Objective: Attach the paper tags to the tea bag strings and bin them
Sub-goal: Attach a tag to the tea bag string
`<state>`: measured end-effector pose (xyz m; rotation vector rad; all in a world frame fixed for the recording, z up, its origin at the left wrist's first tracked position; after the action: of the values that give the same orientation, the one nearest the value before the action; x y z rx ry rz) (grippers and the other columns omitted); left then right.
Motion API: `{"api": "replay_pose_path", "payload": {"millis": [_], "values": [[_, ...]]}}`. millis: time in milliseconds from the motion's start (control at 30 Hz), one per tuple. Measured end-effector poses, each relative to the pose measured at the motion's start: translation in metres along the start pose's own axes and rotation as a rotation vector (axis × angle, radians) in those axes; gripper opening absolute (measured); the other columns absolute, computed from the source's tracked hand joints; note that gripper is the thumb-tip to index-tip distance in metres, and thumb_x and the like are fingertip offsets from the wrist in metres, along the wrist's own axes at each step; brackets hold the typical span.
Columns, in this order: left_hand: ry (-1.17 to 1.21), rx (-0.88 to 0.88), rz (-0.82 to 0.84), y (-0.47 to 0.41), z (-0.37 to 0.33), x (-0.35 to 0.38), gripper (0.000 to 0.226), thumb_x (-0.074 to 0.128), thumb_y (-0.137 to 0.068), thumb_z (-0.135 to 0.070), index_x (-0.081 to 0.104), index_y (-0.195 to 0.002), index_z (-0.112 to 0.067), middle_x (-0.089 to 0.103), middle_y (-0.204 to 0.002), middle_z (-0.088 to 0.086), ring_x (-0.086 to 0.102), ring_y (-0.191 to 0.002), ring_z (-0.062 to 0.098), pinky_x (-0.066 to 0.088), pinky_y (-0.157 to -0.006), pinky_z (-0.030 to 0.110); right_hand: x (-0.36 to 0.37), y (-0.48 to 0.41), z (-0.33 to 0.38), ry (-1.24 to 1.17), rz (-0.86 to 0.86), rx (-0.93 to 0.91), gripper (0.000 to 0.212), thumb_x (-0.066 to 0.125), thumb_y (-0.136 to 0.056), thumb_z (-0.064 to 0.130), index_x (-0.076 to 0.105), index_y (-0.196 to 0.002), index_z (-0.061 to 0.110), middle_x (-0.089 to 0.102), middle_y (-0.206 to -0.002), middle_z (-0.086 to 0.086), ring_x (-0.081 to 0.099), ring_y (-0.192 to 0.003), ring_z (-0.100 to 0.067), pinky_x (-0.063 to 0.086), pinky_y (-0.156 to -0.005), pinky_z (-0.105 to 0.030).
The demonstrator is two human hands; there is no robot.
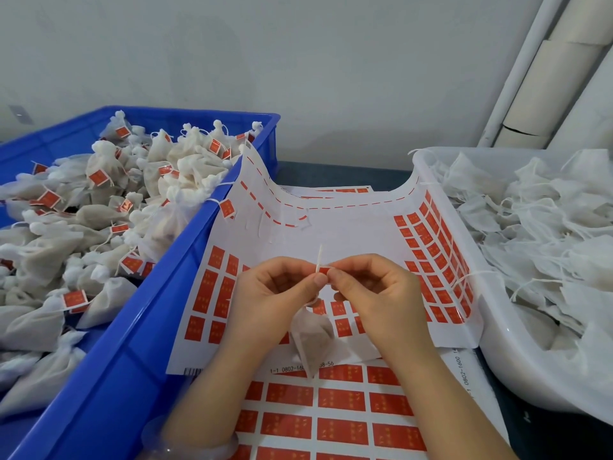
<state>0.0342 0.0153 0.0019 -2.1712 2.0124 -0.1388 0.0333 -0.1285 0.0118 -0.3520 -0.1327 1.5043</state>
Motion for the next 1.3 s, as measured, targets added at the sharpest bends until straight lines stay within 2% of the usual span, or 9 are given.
{"api": "replay_pose_path", "payload": {"millis": [300, 1067, 1300], "values": [[0.020, -0.027, 0.019, -0.0005, 0.0019, 0.0008, 0.024, 0.068, -0.059, -0.038, 0.069, -0.076, -0.020, 0.070, -0.068, -0.006, 0.067, -0.061, 0.010, 0.051, -0.056, 0.015, 0.0036, 0.0005, 0.0004, -0.044, 0.044, 0.007, 0.012, 0.067, -0.082, 0.016, 0.064, -0.079, 0.027, 0.068, -0.075, 0.021, 0.067, -0.071, -0.001, 0.049, -0.057, -0.009], [0.028, -0.053, 0.030, -0.0004, 0.0021, 0.0020, 0.021, 0.067, -0.061, -0.035, 0.067, -0.075, -0.019, 0.069, -0.066, -0.007, 0.066, -0.059, 0.007, 0.050, -0.055, 0.012, 0.0028, 0.0017, 0.0009, -0.035, 0.010, -0.005, 0.012, 0.067, -0.081, 0.017, 0.063, -0.078, 0.028, 0.068, -0.073, 0.019, 0.067, -0.066, -0.002, 0.049, -0.054, -0.009], [0.075, -0.040, 0.040, -0.0007, 0.0024, 0.0014, 0.026, 0.066, -0.058, -0.045, 0.069, -0.072, -0.023, 0.069, -0.066, -0.004, 0.066, -0.059, 0.010, 0.051, -0.055, 0.015, 0.0033, 0.0022, 0.0038, -0.004, 0.018, -0.035, 0.012, 0.067, -0.081, 0.017, 0.063, -0.078, 0.028, 0.068, -0.074, 0.018, 0.066, -0.065, -0.002, 0.049, -0.055, -0.009]]}}
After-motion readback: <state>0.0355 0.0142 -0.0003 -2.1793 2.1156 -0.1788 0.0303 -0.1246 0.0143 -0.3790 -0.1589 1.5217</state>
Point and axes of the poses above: each hand's wrist, its own y-axis away from the middle knuckle, its own x-axis out of the palm, z = x × y, the point moved 6 cm from there along -y, towards the middle knuckle
